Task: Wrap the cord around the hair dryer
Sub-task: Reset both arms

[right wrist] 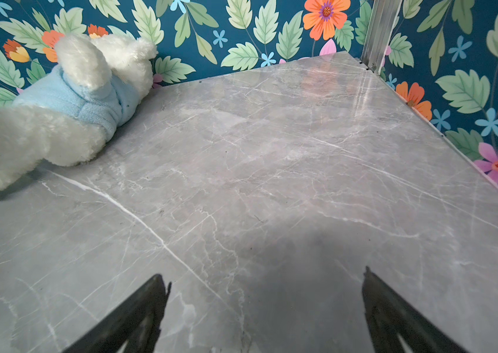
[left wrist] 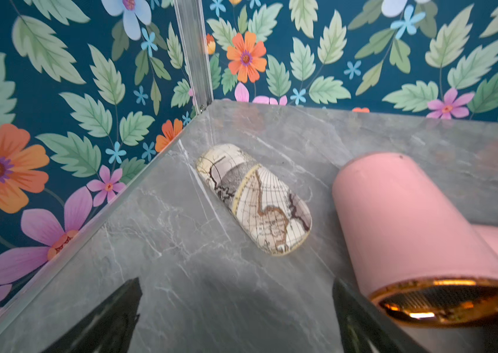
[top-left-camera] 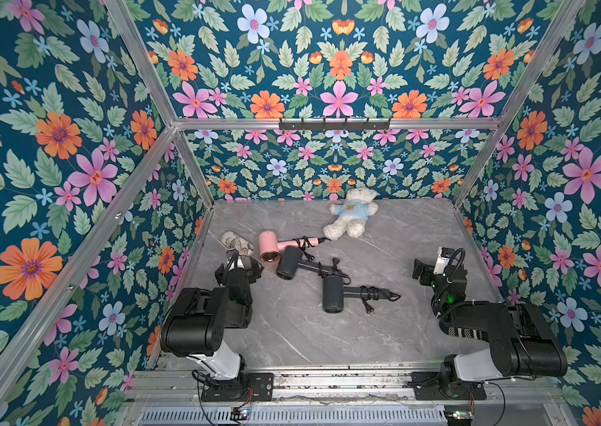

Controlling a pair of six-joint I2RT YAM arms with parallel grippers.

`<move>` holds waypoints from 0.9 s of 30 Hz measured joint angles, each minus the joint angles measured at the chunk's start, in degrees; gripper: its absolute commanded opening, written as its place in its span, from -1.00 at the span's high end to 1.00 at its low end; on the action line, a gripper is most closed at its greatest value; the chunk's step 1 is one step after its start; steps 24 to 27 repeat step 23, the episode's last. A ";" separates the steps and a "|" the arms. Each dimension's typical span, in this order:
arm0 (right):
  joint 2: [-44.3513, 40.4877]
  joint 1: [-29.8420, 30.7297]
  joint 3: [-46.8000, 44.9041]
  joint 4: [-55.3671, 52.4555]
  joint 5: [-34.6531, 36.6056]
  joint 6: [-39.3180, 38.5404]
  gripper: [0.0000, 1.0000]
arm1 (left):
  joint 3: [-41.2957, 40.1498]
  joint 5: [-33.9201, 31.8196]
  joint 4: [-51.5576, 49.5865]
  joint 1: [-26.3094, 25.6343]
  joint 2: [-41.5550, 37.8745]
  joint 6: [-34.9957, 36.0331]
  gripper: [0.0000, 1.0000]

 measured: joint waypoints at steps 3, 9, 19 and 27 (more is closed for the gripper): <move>0.00 0.00 0.07 0.00 0.02 0.15 -0.99 | -0.28 0.52 0.57 -0.07 -0.11 0.00 -0.99; 0.00 0.02 0.11 -0.02 0.02 0.15 -0.99 | -0.44 0.59 0.72 -0.13 -0.11 0.00 -0.99; 0.00 0.02 0.15 0.00 0.02 0.15 -0.99 | 0.11 0.61 0.68 -0.17 0.09 0.00 -0.99; 0.00 0.02 0.07 0.02 0.02 0.15 -0.99 | -0.04 0.72 0.74 -0.17 0.02 0.00 -0.99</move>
